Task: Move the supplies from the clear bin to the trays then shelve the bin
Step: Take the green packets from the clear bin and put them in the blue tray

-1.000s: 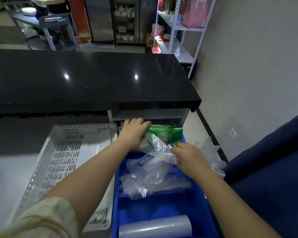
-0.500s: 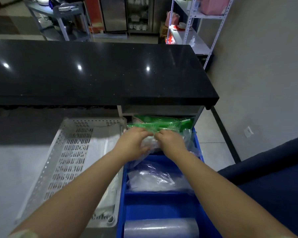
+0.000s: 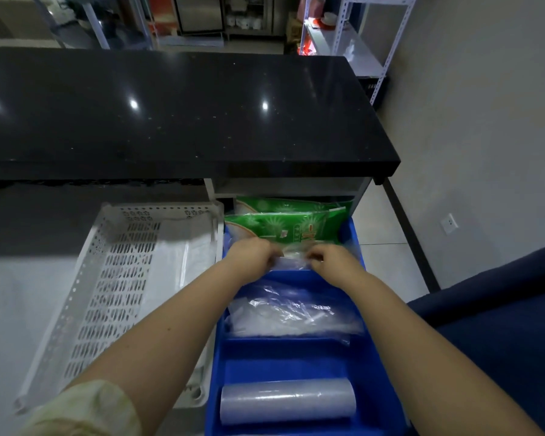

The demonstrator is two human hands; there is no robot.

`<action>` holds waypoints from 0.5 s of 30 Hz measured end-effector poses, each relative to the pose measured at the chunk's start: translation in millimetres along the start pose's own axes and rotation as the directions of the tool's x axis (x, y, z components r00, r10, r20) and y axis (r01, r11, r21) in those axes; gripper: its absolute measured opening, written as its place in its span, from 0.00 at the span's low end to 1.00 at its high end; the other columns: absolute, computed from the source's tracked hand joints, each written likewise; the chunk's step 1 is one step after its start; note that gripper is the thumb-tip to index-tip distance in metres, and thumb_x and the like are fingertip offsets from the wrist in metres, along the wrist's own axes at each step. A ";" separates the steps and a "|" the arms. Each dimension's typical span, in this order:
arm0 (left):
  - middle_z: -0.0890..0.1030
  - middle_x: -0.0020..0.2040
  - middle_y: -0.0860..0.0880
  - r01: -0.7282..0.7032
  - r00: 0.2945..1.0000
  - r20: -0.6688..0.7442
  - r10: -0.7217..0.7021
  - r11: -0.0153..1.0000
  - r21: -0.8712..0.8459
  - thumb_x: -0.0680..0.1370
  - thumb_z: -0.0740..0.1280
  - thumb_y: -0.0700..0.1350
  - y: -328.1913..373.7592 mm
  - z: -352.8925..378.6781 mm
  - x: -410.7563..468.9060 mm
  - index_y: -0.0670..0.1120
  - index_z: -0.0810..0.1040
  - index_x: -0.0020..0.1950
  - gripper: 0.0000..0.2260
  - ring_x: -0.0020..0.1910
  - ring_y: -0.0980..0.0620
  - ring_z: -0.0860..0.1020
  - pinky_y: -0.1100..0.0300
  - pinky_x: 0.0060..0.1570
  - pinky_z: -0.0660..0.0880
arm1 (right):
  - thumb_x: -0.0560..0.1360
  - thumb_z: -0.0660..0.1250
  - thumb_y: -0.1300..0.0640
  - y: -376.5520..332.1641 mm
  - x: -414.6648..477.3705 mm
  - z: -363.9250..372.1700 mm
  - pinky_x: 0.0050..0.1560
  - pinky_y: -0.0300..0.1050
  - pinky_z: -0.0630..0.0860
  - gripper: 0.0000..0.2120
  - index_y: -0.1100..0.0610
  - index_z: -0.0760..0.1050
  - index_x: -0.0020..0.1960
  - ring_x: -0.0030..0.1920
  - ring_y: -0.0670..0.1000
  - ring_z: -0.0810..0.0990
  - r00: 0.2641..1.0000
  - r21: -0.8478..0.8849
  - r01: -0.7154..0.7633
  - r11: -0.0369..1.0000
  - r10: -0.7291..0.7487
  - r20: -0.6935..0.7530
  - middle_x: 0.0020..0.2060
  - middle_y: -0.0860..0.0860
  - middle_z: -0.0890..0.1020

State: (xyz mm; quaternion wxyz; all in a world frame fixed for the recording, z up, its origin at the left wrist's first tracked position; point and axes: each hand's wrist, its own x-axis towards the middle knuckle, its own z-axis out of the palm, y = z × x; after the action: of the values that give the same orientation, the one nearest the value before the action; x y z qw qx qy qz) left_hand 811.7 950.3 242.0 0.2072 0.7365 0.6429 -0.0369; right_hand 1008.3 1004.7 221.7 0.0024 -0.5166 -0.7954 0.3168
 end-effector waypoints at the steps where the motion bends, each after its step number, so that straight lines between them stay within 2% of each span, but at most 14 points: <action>1: 0.80 0.58 0.50 -0.008 1.000 0.021 0.008 1.000 -0.002 0.78 0.60 0.41 -1.1 -0.3 -0.6 0.52 0.76 0.63 0.16 0.54 0.47 0.77 0.51 0.53 0.75 | 0.77 0.62 0.50 -1.5 2.1 -1.8 0.53 0.51 0.77 0.09 0.48 0.79 0.54 0.48 0.51 0.78 0.996 -0.002 -0.040 0.999 0.040 0.076 0.51 0.49 0.82; 3: 0.80 0.59 0.49 -0.032 0.999 0.036 0.032 0.999 0.009 0.79 0.60 0.42 -3.2 -1.9 -4.9 0.52 0.76 0.64 0.15 0.54 0.47 0.77 0.52 0.54 0.74 | 0.78 0.60 0.45 -5.3 3.1 -9.9 0.57 0.50 0.73 0.13 0.46 0.78 0.56 0.50 0.50 0.76 0.981 -0.024 -0.071 0.997 0.074 0.181 0.55 0.49 0.81; 5: 0.78 0.62 0.49 -0.079 0.996 -0.039 0.080 0.997 0.011 0.79 0.62 0.43 -6.0 -1.9 -11.6 0.51 0.75 0.66 0.16 0.58 0.47 0.75 0.51 0.57 0.72 | 0.78 0.59 0.43 -8.8 -0.9 -18.2 0.52 0.47 0.71 0.15 0.45 0.77 0.60 0.51 0.50 0.76 0.985 -0.018 -0.049 0.999 0.052 0.167 0.58 0.48 0.80; 8: 0.77 0.63 0.49 -0.139 0.973 -0.184 0.141 0.990 0.025 0.78 0.63 0.44 -7.8 0.3 -23.3 0.50 0.73 0.67 0.17 0.60 0.47 0.73 0.50 0.57 0.71 | 0.77 0.62 0.46 -12.1 -13.6 -27.0 0.47 0.44 0.72 0.13 0.44 0.76 0.60 0.52 0.50 0.78 0.998 -0.091 0.031 0.995 -0.035 -0.044 0.58 0.47 0.80; 10: 0.78 0.60 0.49 -0.144 0.951 -0.270 0.149 0.989 0.038 0.78 0.64 0.45 -7.0 2.2 -29.7 0.50 0.74 0.65 0.15 0.58 0.47 0.73 0.50 0.56 0.71 | 0.76 0.65 0.49 -16.6 -21.5 -29.9 0.46 0.44 0.73 0.11 0.44 0.78 0.57 0.52 0.50 0.78 0.969 -0.175 0.120 0.977 -0.154 -0.194 0.57 0.46 0.81; 12: 0.80 0.56 0.48 -0.115 0.923 -0.360 0.136 0.990 0.081 0.77 0.65 0.47 -4.4 3.1 -34.5 0.49 0.77 0.62 0.13 0.56 0.46 0.74 0.51 0.54 0.71 | 0.75 0.66 0.50 -22.3 -24.7 -26.7 0.45 0.44 0.74 0.08 0.46 0.79 0.54 0.51 0.49 0.78 0.929 -0.196 0.226 0.954 -0.272 -0.251 0.53 0.45 0.82; 13: 0.80 0.53 0.48 -0.078 0.914 -0.390 0.112 0.992 0.100 0.77 0.65 0.48 -3.9 3.5 -36.4 0.49 0.78 0.59 0.12 0.53 0.46 0.75 0.52 0.51 0.71 | 0.76 0.65 0.48 -24.4 -24.6 -23.1 0.43 0.43 0.74 0.07 0.46 0.80 0.51 0.48 0.48 0.78 0.930 -0.193 0.258 0.947 -0.298 -0.216 0.49 0.44 0.82; 15: 0.80 0.50 0.49 0.007 0.925 -0.378 0.039 0.993 0.119 0.78 0.62 0.52 -3.2 6.1 -40.3 0.51 0.80 0.55 0.11 0.49 0.48 0.76 0.54 0.45 0.70 | 0.77 0.61 0.43 -24.2 -23.6 -12.2 0.38 0.44 0.73 0.10 0.45 0.79 0.46 0.42 0.47 0.77 0.965 -0.185 0.243 0.952 -0.256 -0.053 0.42 0.45 0.81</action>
State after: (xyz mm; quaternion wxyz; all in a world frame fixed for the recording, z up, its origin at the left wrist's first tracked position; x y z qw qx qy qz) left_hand 803.0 910.9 248.5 0.0352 0.7458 0.6615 0.0702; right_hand 1003.5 985.0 251.3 0.0271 -0.4219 -0.8786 0.2219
